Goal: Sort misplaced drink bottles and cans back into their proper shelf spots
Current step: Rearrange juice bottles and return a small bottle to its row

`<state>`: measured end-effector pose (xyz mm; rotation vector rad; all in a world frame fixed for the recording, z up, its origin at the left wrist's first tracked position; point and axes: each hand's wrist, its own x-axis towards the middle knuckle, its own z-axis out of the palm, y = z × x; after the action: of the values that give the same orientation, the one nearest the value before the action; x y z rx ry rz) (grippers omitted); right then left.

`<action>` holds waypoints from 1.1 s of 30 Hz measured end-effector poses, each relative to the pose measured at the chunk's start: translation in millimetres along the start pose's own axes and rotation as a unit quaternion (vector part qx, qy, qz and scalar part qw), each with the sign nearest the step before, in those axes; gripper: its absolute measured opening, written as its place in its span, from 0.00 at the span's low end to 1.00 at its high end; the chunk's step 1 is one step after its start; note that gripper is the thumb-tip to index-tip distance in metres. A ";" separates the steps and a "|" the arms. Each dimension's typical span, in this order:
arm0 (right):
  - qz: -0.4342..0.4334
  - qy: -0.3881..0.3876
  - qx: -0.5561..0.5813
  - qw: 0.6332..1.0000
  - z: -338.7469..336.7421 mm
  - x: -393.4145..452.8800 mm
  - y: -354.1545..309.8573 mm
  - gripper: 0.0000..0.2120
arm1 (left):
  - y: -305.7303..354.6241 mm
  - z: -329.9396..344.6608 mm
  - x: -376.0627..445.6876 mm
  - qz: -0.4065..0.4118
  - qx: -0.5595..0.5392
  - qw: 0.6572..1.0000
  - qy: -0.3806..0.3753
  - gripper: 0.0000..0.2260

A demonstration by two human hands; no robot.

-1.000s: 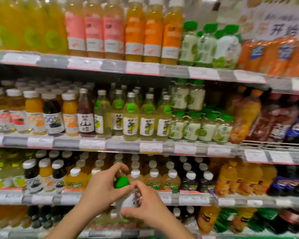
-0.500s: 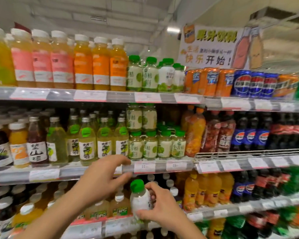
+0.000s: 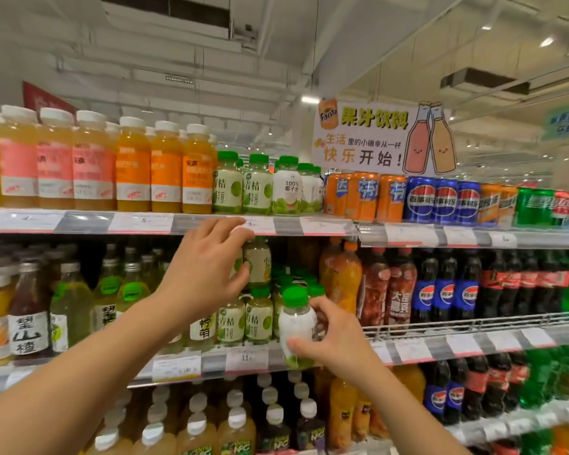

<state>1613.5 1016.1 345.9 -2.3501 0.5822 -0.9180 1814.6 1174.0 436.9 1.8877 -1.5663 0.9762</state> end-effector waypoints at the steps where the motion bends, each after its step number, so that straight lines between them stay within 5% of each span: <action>1: -0.007 0.010 -0.004 1.000 -8.8 5.7 -3.5 0.25 | -0.6 1.5 4.2 -0.009 0.010 1.000 0.001 0.22; 15: -0.088 0.149 -0.042 0.984 -98.5 87.9 -45.6 0.24 | -20.9 39.4 2.3 -0.004 0.108 0.994 0.005 0.30; 23: -0.065 0.274 -0.027 0.959 -118.8 150.0 -66.1 0.28 | -26.9 52.9 0.7 0.005 0.105 0.994 0.022 0.33; 33: 0.011 0.244 -0.081 0.966 -97.3 198.0 -53.3 0.34 | -25.9 57.3 2.6 -0.002 0.097 0.995 0.031 0.32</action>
<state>1687.8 912.9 534.0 -2.2484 0.9018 -1.5059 1852.1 1134.7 405.1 1.9686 -1.4768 1.2114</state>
